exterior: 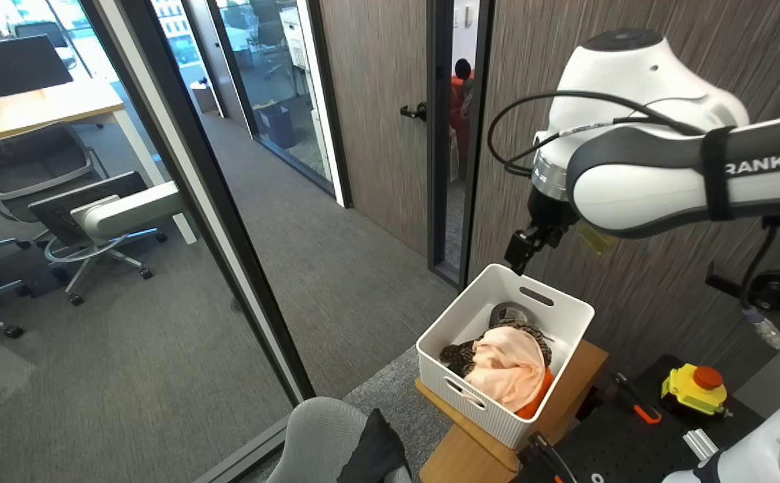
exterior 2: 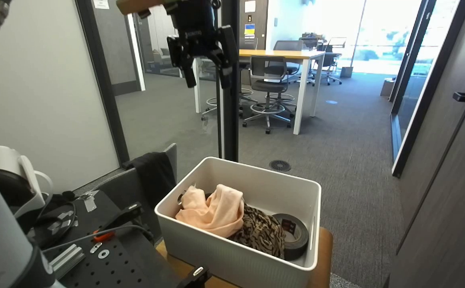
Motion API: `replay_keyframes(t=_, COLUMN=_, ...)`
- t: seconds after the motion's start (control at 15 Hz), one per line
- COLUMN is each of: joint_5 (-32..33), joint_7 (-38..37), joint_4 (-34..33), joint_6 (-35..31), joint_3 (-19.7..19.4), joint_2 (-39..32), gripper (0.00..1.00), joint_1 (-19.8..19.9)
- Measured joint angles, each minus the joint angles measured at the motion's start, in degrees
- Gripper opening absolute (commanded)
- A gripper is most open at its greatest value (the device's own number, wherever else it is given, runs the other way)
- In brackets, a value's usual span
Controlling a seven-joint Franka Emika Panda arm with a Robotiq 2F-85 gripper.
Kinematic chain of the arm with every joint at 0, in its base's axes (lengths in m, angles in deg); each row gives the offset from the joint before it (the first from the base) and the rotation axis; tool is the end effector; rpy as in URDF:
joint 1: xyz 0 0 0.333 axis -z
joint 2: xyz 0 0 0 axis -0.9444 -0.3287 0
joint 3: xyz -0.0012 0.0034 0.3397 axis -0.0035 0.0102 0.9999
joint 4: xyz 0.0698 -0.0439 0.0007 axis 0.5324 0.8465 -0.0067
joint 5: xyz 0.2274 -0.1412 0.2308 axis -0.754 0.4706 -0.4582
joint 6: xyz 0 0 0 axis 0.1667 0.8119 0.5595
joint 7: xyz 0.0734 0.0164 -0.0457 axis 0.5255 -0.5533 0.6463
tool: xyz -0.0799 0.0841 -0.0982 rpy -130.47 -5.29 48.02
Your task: Hang the tie on the chair backrest
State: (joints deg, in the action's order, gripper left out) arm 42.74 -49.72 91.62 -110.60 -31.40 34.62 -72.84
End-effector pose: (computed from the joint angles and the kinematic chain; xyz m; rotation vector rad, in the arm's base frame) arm 0.3178 0.0472 0.4220 3.0108 0.2682 0.2343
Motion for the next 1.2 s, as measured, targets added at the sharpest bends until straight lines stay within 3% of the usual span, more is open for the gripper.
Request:
replay_keyframes(t=0.53, joint_5=1.32, joint_7=25.40, joint_4=0.80, joint_6=-22.38, joint_3=-9.30, joint_2=-22.00, gripper=1.00, joint_1=-2.05)
replay_keyframes(t=0.73, joint_5=-3.69, joint_7=34.61, joint_4=-2.09, joint_6=-27.76, joint_3=-10.72, joint_2=-31.65, gripper=1.00, joint_1=-3.29)
replay_keyframes(t=1.0, joint_5=-15.03, joint_7=47.49, joint_4=-8.59, joint_6=-29.24, joint_3=-7.68, joint_2=-42.75, gripper=1.00, joint_1=-2.64)
replay_keyframes(t=1.2, joint_5=-16.47, joint_7=51.08, joint_4=-13.31, joint_6=-29.22, joint_3=-3.17, joint_2=-49.31, gripper=1.00, joint_1=0.39)
